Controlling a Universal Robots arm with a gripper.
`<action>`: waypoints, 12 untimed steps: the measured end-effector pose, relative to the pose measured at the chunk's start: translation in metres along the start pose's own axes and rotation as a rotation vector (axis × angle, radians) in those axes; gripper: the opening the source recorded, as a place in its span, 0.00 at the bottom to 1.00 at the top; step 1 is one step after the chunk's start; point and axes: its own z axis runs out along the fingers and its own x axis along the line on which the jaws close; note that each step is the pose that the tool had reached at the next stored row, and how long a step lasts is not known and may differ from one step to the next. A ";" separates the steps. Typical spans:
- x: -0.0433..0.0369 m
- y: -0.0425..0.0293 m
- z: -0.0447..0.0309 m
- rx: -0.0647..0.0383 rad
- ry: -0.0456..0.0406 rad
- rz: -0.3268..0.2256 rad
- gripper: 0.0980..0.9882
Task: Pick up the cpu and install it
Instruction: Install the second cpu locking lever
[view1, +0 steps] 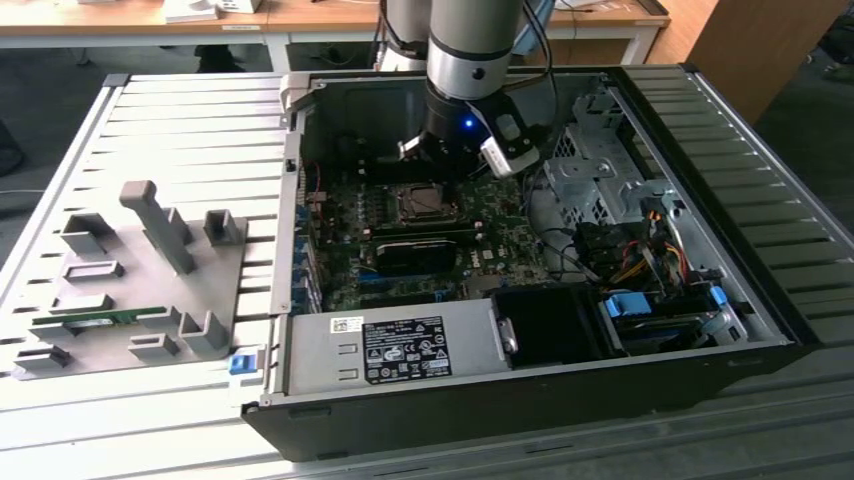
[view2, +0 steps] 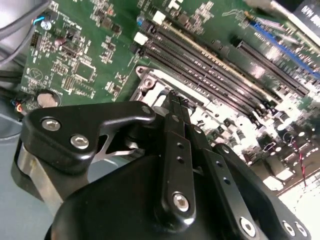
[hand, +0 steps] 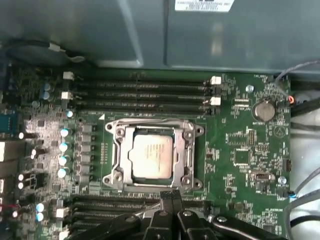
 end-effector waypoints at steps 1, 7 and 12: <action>0.0005 -0.0008 0.0000 0.000 0.0000 0.000 0.01; 0.0151 -0.0027 0.0012 0.000 0.0000 0.000 0.01; 0.0203 -0.0081 0.0013 0.000 0.0000 0.000 0.01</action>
